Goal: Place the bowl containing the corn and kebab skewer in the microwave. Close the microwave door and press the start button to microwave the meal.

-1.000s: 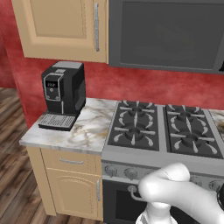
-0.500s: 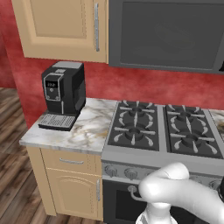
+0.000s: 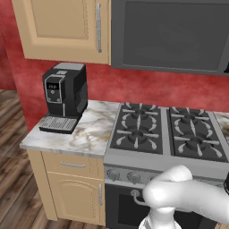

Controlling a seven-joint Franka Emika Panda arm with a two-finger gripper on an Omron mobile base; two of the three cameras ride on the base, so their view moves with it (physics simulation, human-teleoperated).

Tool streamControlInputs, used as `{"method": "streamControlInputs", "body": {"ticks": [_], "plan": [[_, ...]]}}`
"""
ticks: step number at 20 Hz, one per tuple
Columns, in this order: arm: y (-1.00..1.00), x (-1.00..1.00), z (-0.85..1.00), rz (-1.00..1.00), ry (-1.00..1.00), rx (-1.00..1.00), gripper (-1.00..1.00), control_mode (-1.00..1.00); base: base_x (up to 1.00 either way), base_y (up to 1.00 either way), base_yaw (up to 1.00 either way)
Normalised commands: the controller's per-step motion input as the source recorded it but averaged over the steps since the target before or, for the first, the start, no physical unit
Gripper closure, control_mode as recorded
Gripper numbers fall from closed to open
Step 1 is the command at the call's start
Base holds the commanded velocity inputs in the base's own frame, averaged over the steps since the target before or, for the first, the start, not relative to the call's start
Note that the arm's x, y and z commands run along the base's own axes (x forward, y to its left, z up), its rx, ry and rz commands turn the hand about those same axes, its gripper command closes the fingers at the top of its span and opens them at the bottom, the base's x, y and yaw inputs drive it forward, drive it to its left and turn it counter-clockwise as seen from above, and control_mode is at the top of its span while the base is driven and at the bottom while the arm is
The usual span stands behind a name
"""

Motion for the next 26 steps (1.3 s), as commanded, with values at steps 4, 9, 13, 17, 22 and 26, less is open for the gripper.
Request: {"method": "streamControlInputs", "body": {"ticks": [4,9,13,17,22,26], "plan": [[-0.23,0.16,0.0,0.0,0.0,0.06,1.0,-1.0,0.0,0.0,0.0],[-0.01,0.14,-0.09,0.0,0.0,0.03,1.0,-1.0,0.0,0.0,0.0],[0.0,0.15,-0.19,0.0,-0.01,0.01,1.0,-1.0,0.0,0.0,0.0],[-0.01,0.19,-0.08,0.0,-0.01,0.03,1.0,-1.0,0.0,0.0,0.0],[-0.12,0.23,0.0,0.0,-0.01,0.05,1.0,-1.0,0.0,0.0,0.0],[-0.19,0.22,0.0,0.0,0.0,0.05,1.0,-1.0,0.0,0.0,0.0]]}}
